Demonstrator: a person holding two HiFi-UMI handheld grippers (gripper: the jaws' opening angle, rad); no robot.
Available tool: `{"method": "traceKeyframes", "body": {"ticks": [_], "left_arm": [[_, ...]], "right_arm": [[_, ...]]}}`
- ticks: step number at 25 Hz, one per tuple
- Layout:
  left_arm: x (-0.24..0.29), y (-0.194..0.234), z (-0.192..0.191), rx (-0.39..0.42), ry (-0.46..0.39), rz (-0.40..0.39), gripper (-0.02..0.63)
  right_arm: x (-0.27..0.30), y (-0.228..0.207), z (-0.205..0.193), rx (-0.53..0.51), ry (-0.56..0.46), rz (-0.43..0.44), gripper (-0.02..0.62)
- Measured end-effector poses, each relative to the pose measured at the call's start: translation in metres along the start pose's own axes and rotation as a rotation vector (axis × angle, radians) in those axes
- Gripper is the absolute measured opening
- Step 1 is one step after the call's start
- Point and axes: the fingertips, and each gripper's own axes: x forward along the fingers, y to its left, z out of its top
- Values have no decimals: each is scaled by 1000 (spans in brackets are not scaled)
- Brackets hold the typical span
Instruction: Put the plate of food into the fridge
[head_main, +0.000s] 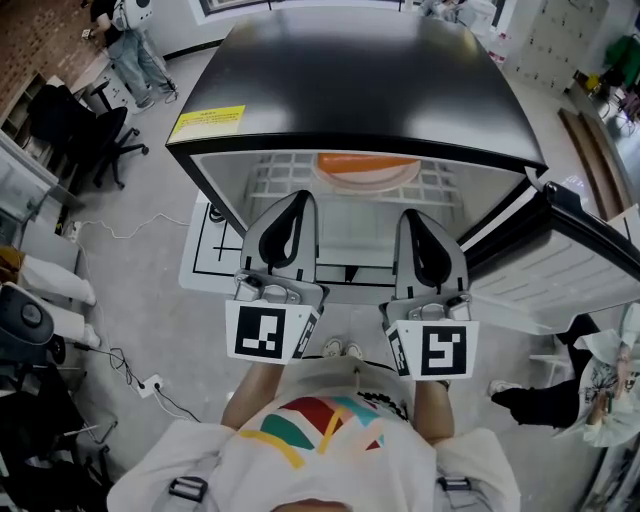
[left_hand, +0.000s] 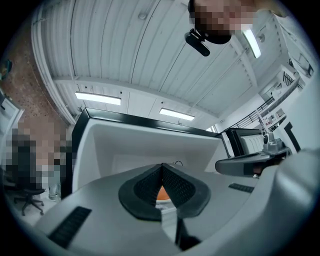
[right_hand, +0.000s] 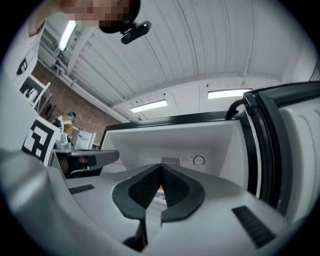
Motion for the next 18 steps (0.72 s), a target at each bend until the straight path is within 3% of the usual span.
{"method": "traceKeyframes", "body": {"ticks": [3, 18], "left_arm": [[-6, 1, -6, 17, 20, 6, 6], [-7, -1, -8, 33, 24, 8, 6]], "right_arm": [[-5, 4, -8, -59, 23, -8, 0], [-9, 5, -18, -70, 59, -13, 0]]}}
